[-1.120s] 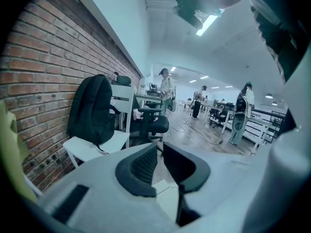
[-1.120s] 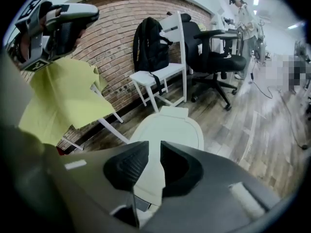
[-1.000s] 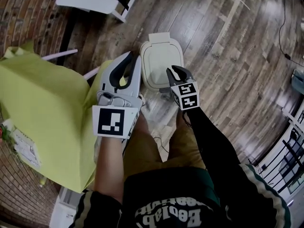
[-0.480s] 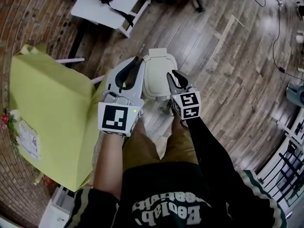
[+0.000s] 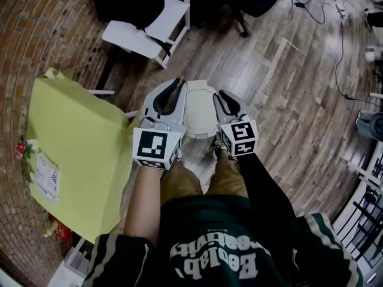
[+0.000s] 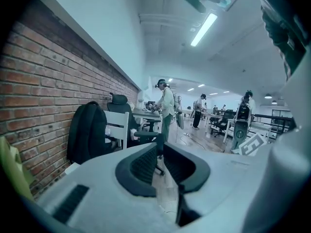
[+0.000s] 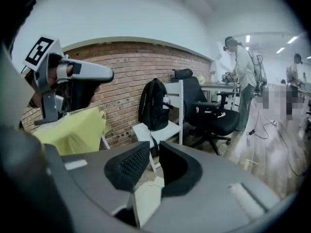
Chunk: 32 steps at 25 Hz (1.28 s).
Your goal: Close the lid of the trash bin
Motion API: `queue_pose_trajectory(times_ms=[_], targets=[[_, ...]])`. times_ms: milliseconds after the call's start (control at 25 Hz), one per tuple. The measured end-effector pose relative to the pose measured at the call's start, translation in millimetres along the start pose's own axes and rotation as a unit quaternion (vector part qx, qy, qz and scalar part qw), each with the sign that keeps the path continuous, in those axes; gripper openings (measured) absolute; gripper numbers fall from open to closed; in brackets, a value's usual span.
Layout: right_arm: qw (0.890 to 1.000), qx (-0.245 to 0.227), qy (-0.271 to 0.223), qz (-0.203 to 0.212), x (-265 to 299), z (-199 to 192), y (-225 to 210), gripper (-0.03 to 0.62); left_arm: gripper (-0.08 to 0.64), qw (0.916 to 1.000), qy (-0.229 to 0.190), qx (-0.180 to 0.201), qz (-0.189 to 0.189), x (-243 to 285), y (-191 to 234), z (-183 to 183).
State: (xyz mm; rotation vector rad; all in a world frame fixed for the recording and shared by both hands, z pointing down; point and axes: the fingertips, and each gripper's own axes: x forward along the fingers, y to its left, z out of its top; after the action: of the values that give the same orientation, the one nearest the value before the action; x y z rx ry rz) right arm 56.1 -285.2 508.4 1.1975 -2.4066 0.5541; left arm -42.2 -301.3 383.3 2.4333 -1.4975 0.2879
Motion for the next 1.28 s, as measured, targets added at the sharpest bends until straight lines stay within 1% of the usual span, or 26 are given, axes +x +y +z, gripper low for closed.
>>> queue_pose_trajectory(times_ms=[200,360,520,680,800,920,1080,1280], targets=[[0.999,-0.014,-0.033,0.0,-16.8,51.6,-0.5,0.074,0.049,0.9999,-0.011,-0.004,0.004,-7.3,0.0,29.5],[0.998,-0.029,-0.053,0.005,-27.4,84.3,4.6,0.074,0.049,0.9998,-0.021,0.003,-0.002,-13.2,-3.8,52.9],[0.996,-0.032,-0.08,0.002,-42.0,117.9,3.9,0.075,0.049,0.9995,-0.031,-0.007,-0.007,-19.9,-3.3,74.4],[0.993,-0.042,-0.107,0.0,-58.2,151.6,3.4,0.075,0.048,0.9995,-0.03,-0.005,0.002,-28.7,-1.2,90.8],[0.991,-0.046,-0.124,-0.008,-69.4,175.2,-0.5,0.074,0.048,0.9992,-0.039,-0.004,-0.001,-33.9,-5.3,109.3],[0.988,-0.056,-0.142,-0.011,-79.2,196.4,-3.7,0.068,0.048,0.9987,-0.049,0.013,0.001,-36.2,-9.1,128.5],[0.984,-0.067,-0.163,-0.013,-89.6,218.6,-7.0,0.06,0.048,0.9975,-0.053,0.039,0.023,-37.0,-7.0,147.2],[0.979,-0.083,-0.185,-0.005,-105.2,237.1,-3.3,0.054,0.041,0.9957,-0.07,0.049,0.035,-43.8,-9.4,163.5]])
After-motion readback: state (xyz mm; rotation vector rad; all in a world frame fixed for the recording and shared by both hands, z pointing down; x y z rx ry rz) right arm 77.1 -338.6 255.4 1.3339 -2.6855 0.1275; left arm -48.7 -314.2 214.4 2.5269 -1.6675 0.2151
